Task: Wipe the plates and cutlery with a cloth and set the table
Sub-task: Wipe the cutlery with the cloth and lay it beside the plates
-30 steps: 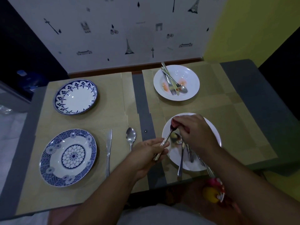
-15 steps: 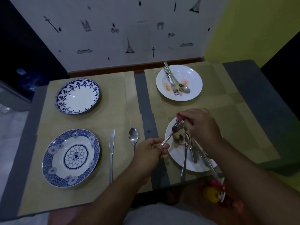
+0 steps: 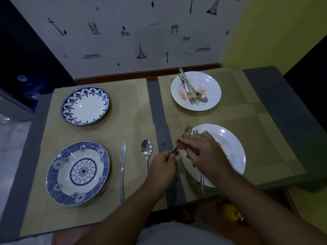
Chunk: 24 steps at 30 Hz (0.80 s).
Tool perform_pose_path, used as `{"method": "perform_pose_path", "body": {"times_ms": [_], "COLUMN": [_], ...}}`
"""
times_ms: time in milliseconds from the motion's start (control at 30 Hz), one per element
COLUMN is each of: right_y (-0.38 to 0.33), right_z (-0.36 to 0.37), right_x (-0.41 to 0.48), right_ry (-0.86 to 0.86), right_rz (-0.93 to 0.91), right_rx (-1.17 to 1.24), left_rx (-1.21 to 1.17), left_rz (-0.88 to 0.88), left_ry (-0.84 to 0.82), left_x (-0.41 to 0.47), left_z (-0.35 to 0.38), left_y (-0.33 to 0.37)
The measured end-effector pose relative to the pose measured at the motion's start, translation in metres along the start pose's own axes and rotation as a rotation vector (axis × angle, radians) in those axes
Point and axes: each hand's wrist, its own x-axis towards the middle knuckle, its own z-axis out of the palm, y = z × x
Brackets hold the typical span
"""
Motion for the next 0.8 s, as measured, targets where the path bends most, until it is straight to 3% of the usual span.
{"method": "perform_pose_path", "body": {"times_ms": [200, 467, 600, 800], "right_y": [0.005, 0.02, 0.001, 0.012], "right_z": [0.009, -0.004, 0.004, -0.01], "right_x": [-0.008, 0.019, 0.0, 0.044], "right_ry": [-0.069, 0.041, -0.074, 0.058], "right_rz": [-0.181, 0.003, -0.183, -0.042], "right_rx": [-0.104, -0.124, -0.157, -0.115], "left_rx": [-0.196, -0.359, -0.257, -0.156], "left_rz": [-0.055, -0.083, 0.025, 0.075], "left_ry": [-0.05, -0.122, -0.101, -0.045], "left_x": [-0.007, -0.012, -0.015, -0.014], "left_z": [-0.002, -0.005, -0.01, -0.017], "left_y": [-0.004, -0.002, -0.003, -0.007]}}
